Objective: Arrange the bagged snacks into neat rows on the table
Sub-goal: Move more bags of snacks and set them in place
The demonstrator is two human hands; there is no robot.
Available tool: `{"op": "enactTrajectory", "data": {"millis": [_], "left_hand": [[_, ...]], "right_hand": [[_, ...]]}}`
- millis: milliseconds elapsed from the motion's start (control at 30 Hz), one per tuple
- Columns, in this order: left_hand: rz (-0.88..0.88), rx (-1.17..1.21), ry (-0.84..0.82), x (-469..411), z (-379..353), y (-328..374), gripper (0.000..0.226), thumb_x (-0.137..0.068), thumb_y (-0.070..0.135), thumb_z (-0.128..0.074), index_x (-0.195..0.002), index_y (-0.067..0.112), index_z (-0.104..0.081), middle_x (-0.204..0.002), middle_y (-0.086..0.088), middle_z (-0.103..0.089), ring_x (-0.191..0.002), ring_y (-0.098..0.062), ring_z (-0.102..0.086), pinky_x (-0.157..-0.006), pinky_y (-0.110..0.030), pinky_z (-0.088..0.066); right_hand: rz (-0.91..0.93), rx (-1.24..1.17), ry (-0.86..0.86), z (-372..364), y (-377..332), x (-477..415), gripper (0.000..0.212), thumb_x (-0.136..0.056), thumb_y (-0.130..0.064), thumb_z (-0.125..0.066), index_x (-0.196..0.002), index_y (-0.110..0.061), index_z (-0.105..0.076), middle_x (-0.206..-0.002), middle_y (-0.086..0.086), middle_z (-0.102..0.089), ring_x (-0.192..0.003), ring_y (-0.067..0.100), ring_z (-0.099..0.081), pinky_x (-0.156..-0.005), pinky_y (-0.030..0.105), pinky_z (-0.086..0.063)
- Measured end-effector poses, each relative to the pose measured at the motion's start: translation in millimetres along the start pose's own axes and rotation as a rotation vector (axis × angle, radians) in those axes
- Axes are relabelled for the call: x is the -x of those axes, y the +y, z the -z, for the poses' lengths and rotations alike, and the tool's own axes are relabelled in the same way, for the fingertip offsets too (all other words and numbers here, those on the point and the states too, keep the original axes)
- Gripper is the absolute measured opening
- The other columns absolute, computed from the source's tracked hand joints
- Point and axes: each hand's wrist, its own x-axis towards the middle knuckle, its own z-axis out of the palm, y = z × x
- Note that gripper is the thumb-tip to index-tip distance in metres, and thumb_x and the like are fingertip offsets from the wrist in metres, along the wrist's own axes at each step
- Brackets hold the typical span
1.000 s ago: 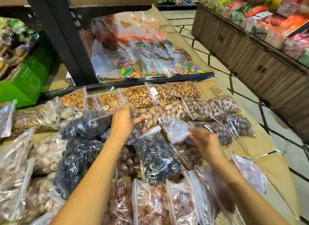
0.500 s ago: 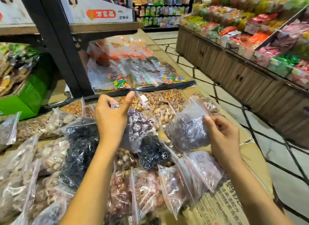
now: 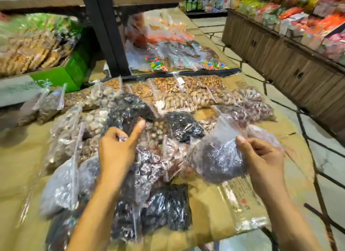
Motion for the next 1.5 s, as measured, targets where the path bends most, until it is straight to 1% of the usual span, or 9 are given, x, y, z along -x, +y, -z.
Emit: {"op": "enactTrajectory", "data": {"millis": [167,333,467,700,900,1200,1333,1433,1500], "left_hand": [[-0.051,0.059,0.011,31.2,8.8,-43.8,0.057,-0.058,0.074,-0.06,-0.072,0.021,-0.044,-0.068,0.0,-0.049,-0.065,-0.022,-0.048,-0.064,-0.037,-0.038],[-0.05,-0.277,-0.517,49.4,16.0,-46.0,0.107,-0.046,0.064,-0.075,-0.133,0.021,-0.028,-0.125,-0.006,-0.053,-0.106,-0.02,-0.052,-0.092,-0.031,-0.042],[-0.111,-0.435,-0.64,56.8,26.2,-45.1,0.13,-0.045,0.061,-0.083,-0.145,0.022,-0.01,-0.146,-0.015,-0.038,-0.12,-0.025,-0.048,-0.099,-0.034,-0.038],[-0.088,-0.096,-0.44,70.0,55.3,-57.3,0.111,-0.052,0.044,-0.086,-0.138,0.032,-0.017,-0.151,-0.009,-0.025,-0.135,-0.027,-0.031,-0.11,-0.043,-0.024],[-0.156,0.107,-0.195,46.2,116.4,-75.9,0.102,-0.056,0.039,-0.086,-0.139,0.028,-0.028,-0.133,0.012,-0.034,-0.119,-0.002,-0.035,-0.1,-0.017,-0.026],[0.196,0.36,0.006,-67.1,243.1,-161.9,0.068,-0.068,0.028,-0.083,-0.12,0.017,-0.04,-0.116,-0.003,-0.051,-0.099,-0.013,-0.053,-0.077,-0.016,-0.043],[0.556,0.639,-0.112,-87.6,262.9,-207.1,0.077,-0.058,0.042,-0.087,-0.118,0.01,-0.054,-0.115,-0.007,-0.065,-0.096,-0.019,-0.066,-0.08,-0.036,-0.055],[0.743,0.89,-0.33,-86.2,267.5,-211.5,0.022,-0.078,0.043,-0.07,-0.088,0.023,-0.073,-0.108,-0.005,-0.072,-0.092,-0.02,-0.07,-0.081,-0.042,-0.055],[0.808,0.843,-0.412,-78.2,270.5,-209.4,0.028,-0.088,0.044,-0.057,-0.077,0.026,-0.075,-0.088,0.0,-0.075,-0.072,-0.015,-0.071,-0.075,-0.036,-0.052]], "right_hand": [[0.015,-0.035,-0.055,0.5,10.0,33.2,0.035,-0.09,-0.009,-0.058,-0.064,0.013,-0.049,-0.052,-0.003,-0.038,-0.047,0.001,-0.031,-0.044,0.017,-0.025],[-0.016,-0.008,-0.004,22.2,10.7,66.0,0.03,-0.089,-0.008,-0.059,-0.065,0.009,-0.055,-0.05,-0.005,-0.043,-0.045,0.001,-0.036,-0.043,0.014,-0.029],[-0.053,-0.003,0.039,39.8,10.4,93.4,0.028,-0.088,-0.011,-0.061,-0.061,-0.006,-0.055,-0.047,-0.01,-0.045,-0.045,0.001,-0.037,-0.044,0.013,-0.032],[-0.042,0.023,0.138,45.4,2.7,125.0,0.028,-0.088,-0.017,-0.062,-0.064,-0.004,-0.057,-0.052,-0.008,-0.048,-0.05,0.003,-0.04,-0.047,0.014,-0.034],[0.027,0.1,0.259,-15.5,-11.3,146.4,0.028,-0.087,-0.019,-0.064,-0.061,-0.013,-0.059,-0.053,-0.011,-0.056,-0.05,0.001,-0.045,-0.05,0.013,-0.037],[0.046,0.098,0.289,-195.4,-45.8,197.1,0.033,-0.09,-0.019,-0.061,-0.059,-0.01,-0.054,-0.046,-0.011,-0.045,-0.046,0.0,-0.037,-0.047,0.016,-0.031],[0.027,0.1,0.227,-247.3,-54.6,212.4,0.033,-0.09,-0.02,-0.06,-0.063,-0.002,-0.056,-0.054,-0.008,-0.044,-0.054,0.005,-0.037,-0.051,0.021,-0.032],[0.016,0.069,0.189,-270.7,-64.2,217.6,0.035,-0.091,-0.018,-0.058,-0.058,-0.015,-0.049,-0.047,-0.014,-0.039,-0.05,0.003,-0.033,-0.048,0.018,-0.031],[0.016,0.078,0.16,-282.4,-68.5,217.6,0.036,-0.092,-0.02,-0.057,-0.059,-0.013,-0.046,-0.045,-0.014,-0.033,-0.048,0.005,-0.028,-0.047,0.019,-0.028]]}}
